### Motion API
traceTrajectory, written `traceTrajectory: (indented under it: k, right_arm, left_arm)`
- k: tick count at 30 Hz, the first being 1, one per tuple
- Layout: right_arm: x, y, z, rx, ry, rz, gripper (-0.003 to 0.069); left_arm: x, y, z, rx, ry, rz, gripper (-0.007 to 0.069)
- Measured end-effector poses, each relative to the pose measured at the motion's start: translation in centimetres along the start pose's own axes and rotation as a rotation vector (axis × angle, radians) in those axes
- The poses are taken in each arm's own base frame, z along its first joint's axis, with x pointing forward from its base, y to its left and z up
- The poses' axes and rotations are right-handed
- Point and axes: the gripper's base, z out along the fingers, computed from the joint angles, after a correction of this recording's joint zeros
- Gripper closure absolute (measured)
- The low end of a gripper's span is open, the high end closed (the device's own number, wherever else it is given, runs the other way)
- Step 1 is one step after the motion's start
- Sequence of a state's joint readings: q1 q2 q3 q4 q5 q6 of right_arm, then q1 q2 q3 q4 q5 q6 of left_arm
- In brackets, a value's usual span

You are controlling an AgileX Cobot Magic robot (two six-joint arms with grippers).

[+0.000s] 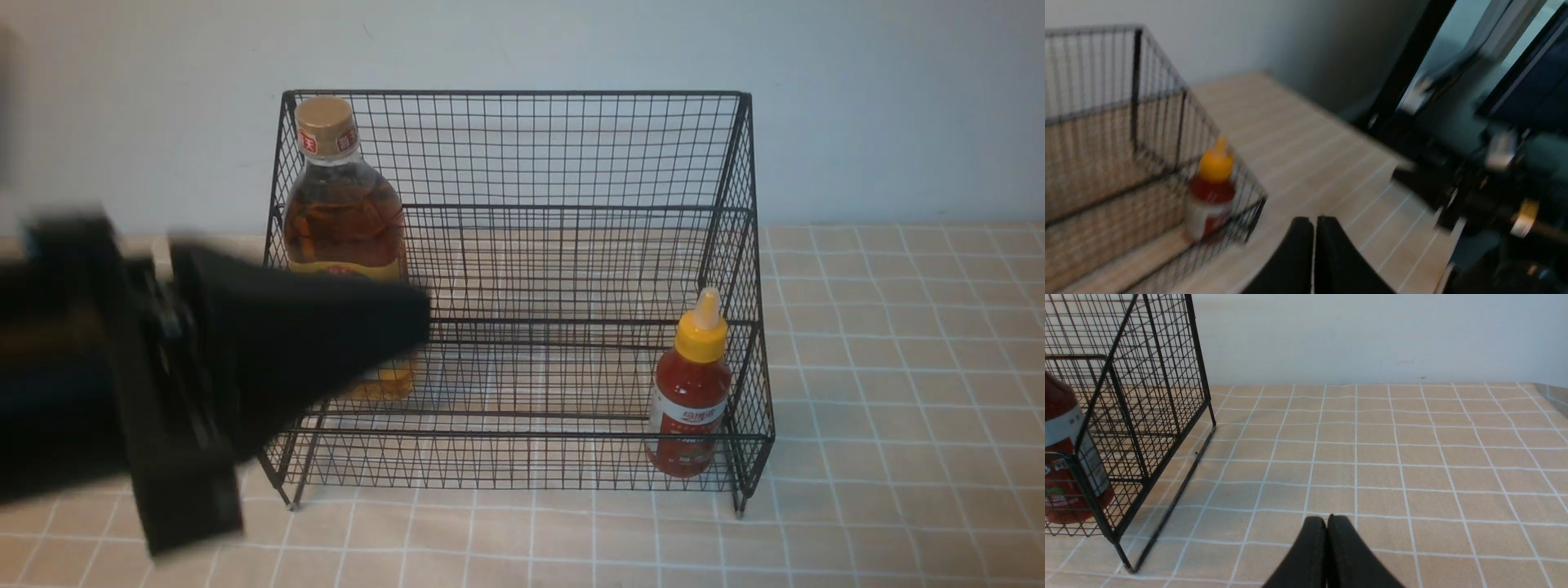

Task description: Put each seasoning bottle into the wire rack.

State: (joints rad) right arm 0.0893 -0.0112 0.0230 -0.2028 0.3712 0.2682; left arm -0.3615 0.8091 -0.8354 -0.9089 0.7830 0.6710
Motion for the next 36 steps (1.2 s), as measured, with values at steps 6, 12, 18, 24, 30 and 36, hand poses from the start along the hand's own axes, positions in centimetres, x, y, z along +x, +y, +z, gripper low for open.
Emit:
traceTrajectory:
  k: [6, 12, 18, 24, 30, 36]
  right_arm:
    - [0.0, 0.0, 0.0, 0.000, 0.000, 0.000, 0.0673]
    - [0.0, 0.0, 0.0, 0.000, 0.000, 0.000, 0.0673]
    - [0.0, 0.0, 0.0, 0.000, 0.000, 0.000, 0.0673]
    - [0.0, 0.0, 0.0, 0.000, 0.000, 0.000, 0.0673]
    - [0.0, 0.0, 0.0, 0.000, 0.000, 0.000, 0.0673]
    - [0.0, 0.0, 0.0, 0.000, 0.000, 0.000, 0.0673]
  left_arm:
    - [1.9, 2.2, -1.5, -0.320, 0.181, -0.001, 0.0631]
    - [1.6, 1.9, -5.0, -0.505, 0.034, 0.025, 0.0631]
    - [2.0, 0.2, -8.2, -0.542, -0.090, 0.080, 0.0631]
    - [2.1, -0.1, -8.7, -0.541, -0.111, 0.087, 0.0631]
    - [2.1, -0.1, -8.7, -0.541, -0.111, 0.086, 0.0631]
    - [2.1, -0.2, -8.9, -0.542, -0.115, 0.096, 0.0631]
